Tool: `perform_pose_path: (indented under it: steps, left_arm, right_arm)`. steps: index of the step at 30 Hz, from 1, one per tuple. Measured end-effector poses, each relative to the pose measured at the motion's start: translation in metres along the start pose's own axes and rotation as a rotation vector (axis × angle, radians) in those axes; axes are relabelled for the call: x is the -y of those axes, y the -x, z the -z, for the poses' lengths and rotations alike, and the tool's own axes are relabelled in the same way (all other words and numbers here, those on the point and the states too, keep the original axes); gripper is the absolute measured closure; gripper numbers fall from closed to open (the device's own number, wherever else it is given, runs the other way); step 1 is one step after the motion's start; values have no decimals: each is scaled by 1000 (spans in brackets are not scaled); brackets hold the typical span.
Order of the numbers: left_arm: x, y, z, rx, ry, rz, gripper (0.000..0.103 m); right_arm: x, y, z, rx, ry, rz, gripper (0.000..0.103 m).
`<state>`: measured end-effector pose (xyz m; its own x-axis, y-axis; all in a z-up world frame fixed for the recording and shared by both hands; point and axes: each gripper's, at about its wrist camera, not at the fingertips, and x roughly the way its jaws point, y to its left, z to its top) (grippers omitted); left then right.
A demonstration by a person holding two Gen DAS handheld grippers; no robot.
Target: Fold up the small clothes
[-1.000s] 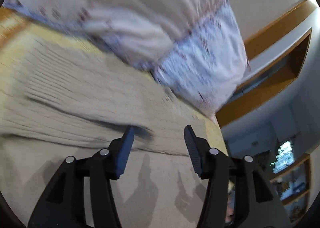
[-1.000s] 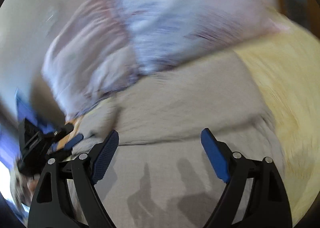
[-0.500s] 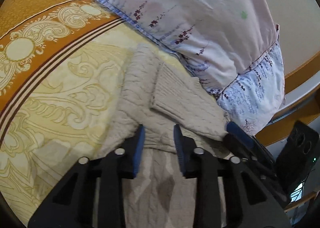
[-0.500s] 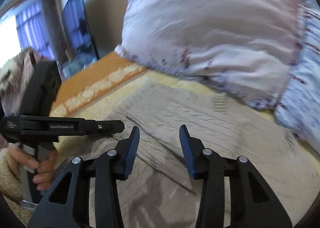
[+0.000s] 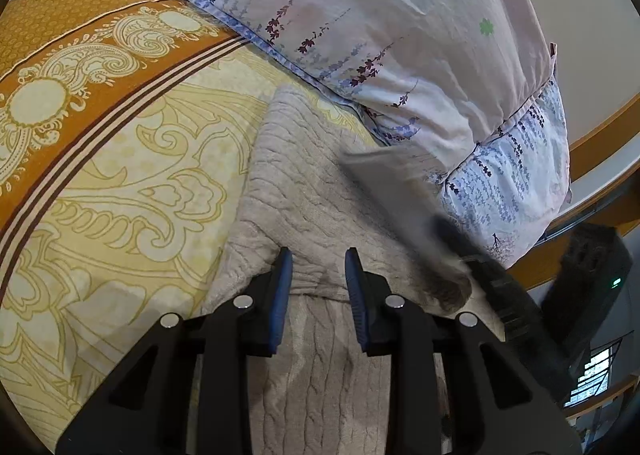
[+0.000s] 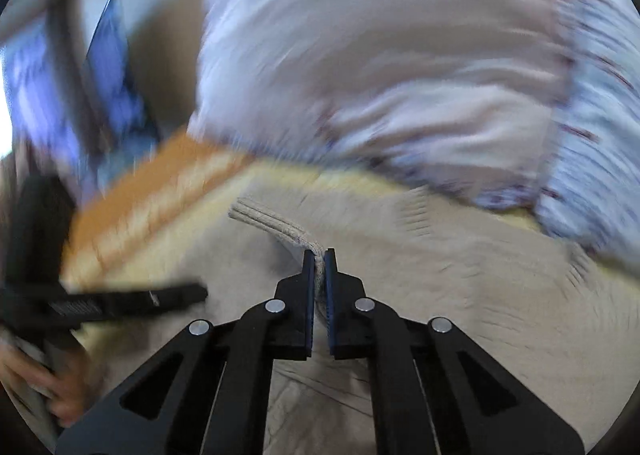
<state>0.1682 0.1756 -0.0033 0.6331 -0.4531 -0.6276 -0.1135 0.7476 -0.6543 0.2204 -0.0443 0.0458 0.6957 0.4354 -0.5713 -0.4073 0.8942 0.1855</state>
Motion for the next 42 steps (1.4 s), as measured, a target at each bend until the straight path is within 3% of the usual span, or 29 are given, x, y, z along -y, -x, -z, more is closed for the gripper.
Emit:
perform_pose_path:
  steps: [4, 6, 11, 13, 15, 16, 19, 26, 28, 29, 34, 38, 40, 42]
  left_arm:
    - [0, 0, 0, -2, 5, 4, 75]
    - [-1, 0, 0, -4, 9, 7, 74]
    - [1, -1, -1, -16, 7, 24, 65]
    - [4, -1, -1, -22, -2, 25, 61]
    - [6, -1, -1, -26, -11, 26, 55]
    - [7, -1, -1, -27, -13, 27, 54]
    - [8, -1, -1, -27, -14, 27, 52]
    - [10, -2, -2, -36, -14, 24, 49]
    - [10, -2, -2, -37, -14, 28, 48]
    - [10, -2, -3, -38, -13, 32, 48]
    - [10, -1, -2, -42, -9, 48, 42]
    - [16, 1, 0, -48, -37, 44, 39]
    - [18, 6, 3, -53, -47, 46, 39]
    - [19, 18, 10, -47, -68, 67, 39]
  right_arm:
    - [72, 82, 19, 194, -322, 75, 98]
    - [102, 109, 44, 227, -445, 138, 98]
    - [173, 133, 117, 108, -769, 183, 97]
    - [190, 143, 123, 101, -840, 174, 87]
    - [195, 149, 121, 115, -865, 154, 50]
    - [197, 150, 119, 120, -868, 151, 48]
    - [205, 141, 105, 95, -845, 147, 50]
    - [212, 119, 115, 30, -866, 128, 72]
    - [209, 116, 113, 30, -844, 115, 94]
    - [207, 117, 111, 40, -834, 105, 95]
    - [192, 143, 101, 147, -753, 174, 96]
    - [197, 125, 108, 35, -758, 254, 96]
    - [197, 121, 109, 21, -749, 262, 95]
    - [193, 129, 105, 17, -728, 263, 85]
